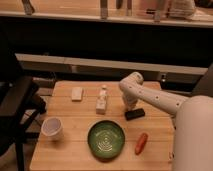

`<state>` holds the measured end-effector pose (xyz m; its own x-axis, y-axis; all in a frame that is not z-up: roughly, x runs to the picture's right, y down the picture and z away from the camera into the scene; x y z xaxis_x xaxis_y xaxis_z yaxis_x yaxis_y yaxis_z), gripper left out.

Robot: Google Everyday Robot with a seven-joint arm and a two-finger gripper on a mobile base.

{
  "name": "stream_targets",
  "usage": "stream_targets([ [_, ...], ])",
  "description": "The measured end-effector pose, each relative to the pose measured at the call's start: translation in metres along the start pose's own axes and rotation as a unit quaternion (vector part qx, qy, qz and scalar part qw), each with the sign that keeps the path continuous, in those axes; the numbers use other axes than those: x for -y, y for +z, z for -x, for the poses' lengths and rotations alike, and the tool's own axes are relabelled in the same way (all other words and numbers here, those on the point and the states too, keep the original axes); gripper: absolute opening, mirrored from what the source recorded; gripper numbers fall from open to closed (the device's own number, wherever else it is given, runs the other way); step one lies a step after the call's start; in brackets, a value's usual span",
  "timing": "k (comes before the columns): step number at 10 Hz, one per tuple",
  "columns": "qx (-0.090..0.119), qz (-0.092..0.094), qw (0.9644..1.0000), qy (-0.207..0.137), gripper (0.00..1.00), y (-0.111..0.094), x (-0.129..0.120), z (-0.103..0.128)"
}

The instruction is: Push the eraser across the table

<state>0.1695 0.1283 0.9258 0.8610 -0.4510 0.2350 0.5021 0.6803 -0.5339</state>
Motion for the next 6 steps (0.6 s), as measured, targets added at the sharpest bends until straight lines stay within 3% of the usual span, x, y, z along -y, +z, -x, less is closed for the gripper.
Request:
stream_targets([
  [6,-0.003,0.003,0.9998,-0.017,0.03,0.0003,-0.003,0.0017],
])
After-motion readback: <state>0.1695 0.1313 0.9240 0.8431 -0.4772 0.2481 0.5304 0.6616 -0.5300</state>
